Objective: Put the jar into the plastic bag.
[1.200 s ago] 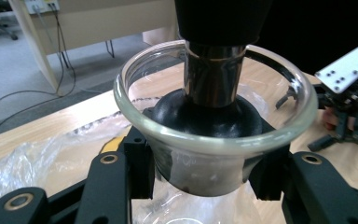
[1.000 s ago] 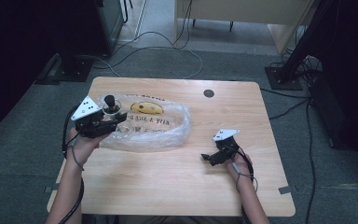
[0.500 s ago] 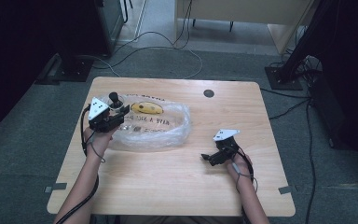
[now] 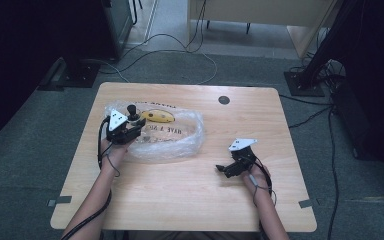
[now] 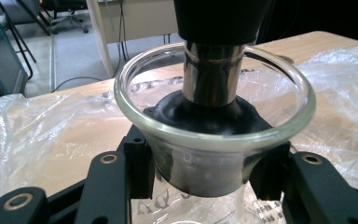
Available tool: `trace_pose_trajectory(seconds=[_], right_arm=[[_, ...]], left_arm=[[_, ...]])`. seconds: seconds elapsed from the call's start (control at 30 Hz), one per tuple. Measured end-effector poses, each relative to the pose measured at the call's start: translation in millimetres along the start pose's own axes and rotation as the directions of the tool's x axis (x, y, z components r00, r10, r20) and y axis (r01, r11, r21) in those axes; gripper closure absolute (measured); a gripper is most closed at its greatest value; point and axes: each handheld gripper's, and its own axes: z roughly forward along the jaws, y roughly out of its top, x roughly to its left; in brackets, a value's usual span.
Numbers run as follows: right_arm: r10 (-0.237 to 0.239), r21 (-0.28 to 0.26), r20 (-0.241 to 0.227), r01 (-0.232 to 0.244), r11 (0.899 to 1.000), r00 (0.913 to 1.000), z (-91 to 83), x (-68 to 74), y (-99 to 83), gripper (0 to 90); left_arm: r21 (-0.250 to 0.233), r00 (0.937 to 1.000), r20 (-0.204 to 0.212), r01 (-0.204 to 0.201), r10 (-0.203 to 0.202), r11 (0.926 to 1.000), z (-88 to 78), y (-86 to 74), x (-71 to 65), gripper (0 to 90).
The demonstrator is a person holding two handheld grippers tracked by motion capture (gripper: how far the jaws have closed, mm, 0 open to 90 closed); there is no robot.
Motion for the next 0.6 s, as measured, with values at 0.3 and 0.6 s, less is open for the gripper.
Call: trace_pose_trajectory(seconds=[0.3,0.6], right_arm=[[0.000,0.000,0.000,0.000,1.000,1.0000,0.0,0.1,0.0,0.0],[0.000,0.000,0.000,0.000,1.000,1.0000,0.0,0.0,0.0,0.0]], left_arm=[[0.005,0.9993,0.035,0.015,-0.015,0.9999,-0.2,-0.7,3.7,51.3],[0.014,0.9990,0.039,0.023,-0.024,0.9996,-0.8,0.3,4.1,50.9]])
